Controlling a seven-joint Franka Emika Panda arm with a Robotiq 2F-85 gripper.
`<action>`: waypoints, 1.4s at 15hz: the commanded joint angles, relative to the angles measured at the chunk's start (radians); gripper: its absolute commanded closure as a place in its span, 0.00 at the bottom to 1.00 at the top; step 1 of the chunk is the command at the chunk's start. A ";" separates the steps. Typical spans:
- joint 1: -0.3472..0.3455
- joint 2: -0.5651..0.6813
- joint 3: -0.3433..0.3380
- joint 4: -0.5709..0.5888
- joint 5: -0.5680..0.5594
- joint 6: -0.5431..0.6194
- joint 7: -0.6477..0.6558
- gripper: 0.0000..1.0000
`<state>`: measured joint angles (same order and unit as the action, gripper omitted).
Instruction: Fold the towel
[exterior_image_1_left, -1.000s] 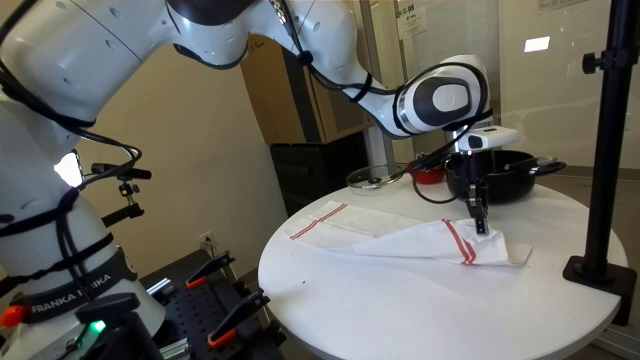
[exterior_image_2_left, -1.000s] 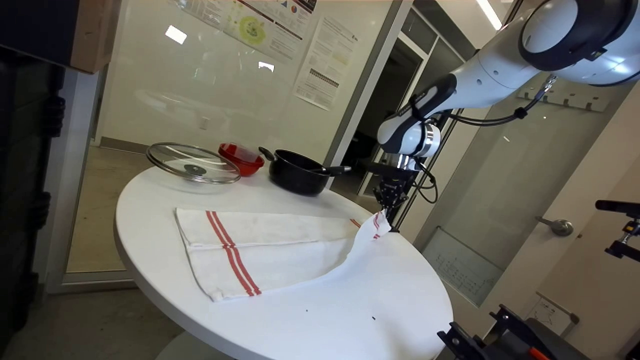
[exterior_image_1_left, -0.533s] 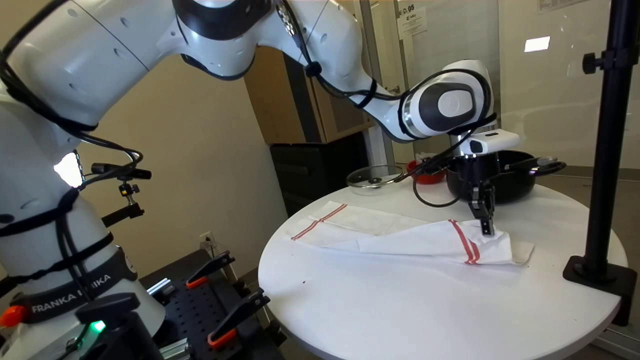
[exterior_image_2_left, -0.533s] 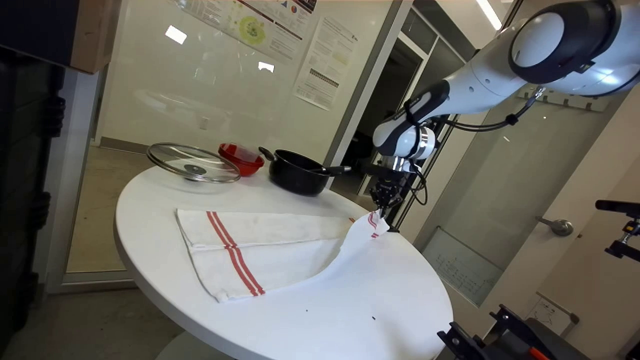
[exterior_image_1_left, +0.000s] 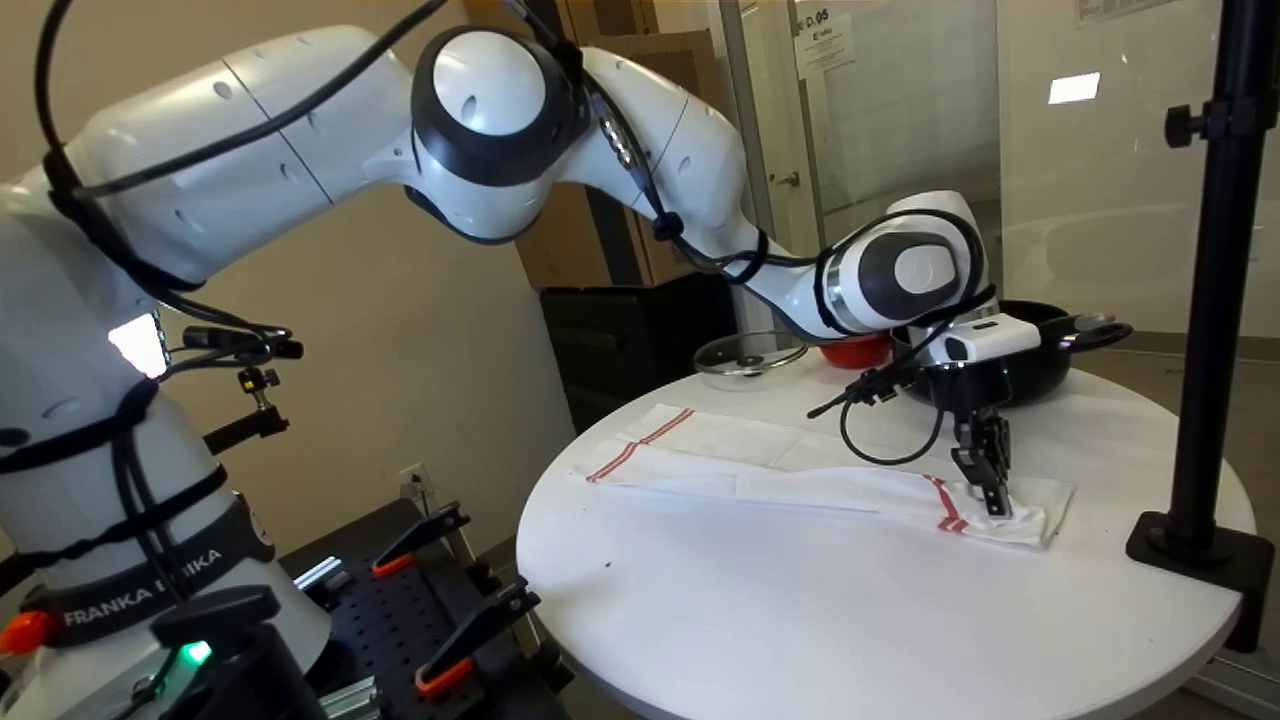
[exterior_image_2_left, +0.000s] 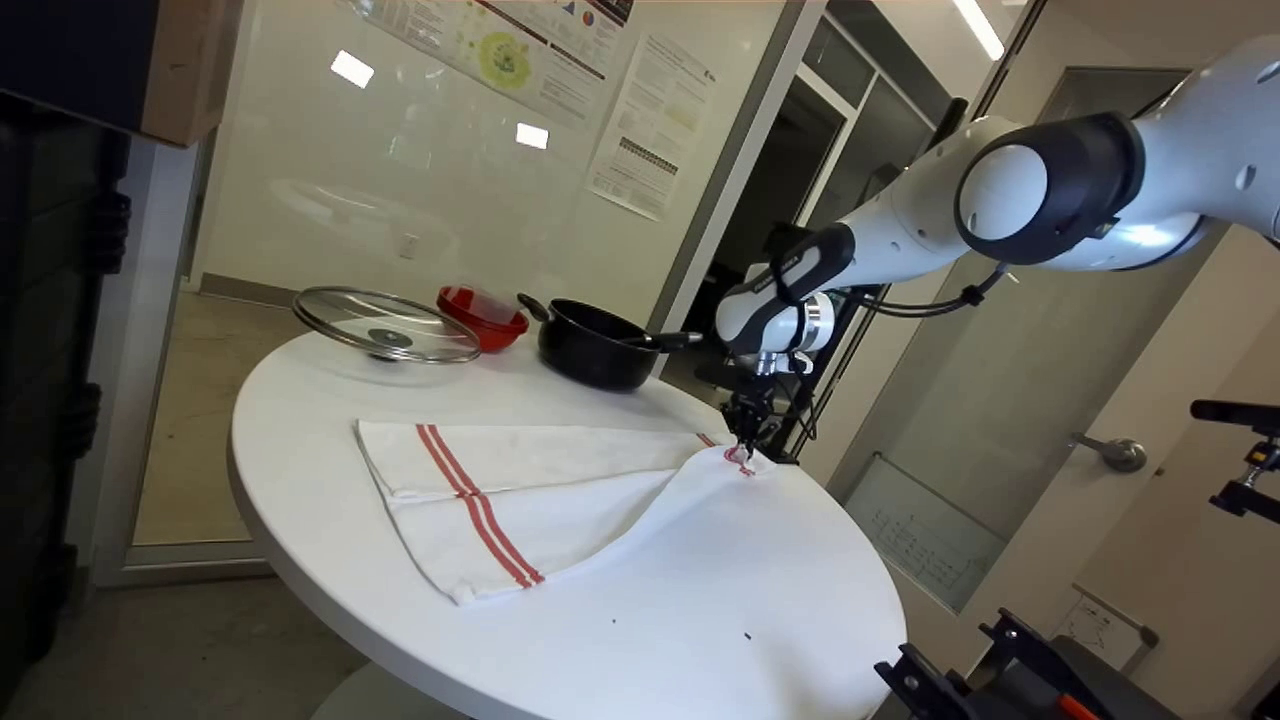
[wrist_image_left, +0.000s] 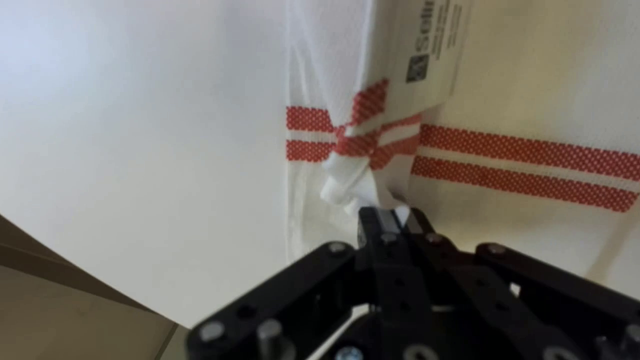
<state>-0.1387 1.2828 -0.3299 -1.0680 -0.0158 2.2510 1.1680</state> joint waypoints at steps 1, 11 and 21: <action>-0.001 -0.002 0.000 0.000 0.000 0.000 0.000 0.98; -0.009 -0.030 0.009 -0.023 0.026 0.076 0.011 0.44; -0.002 -0.226 0.051 -0.292 0.059 0.320 -0.033 0.00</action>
<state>-0.1441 1.1876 -0.3058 -1.1737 0.0206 2.4786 1.1665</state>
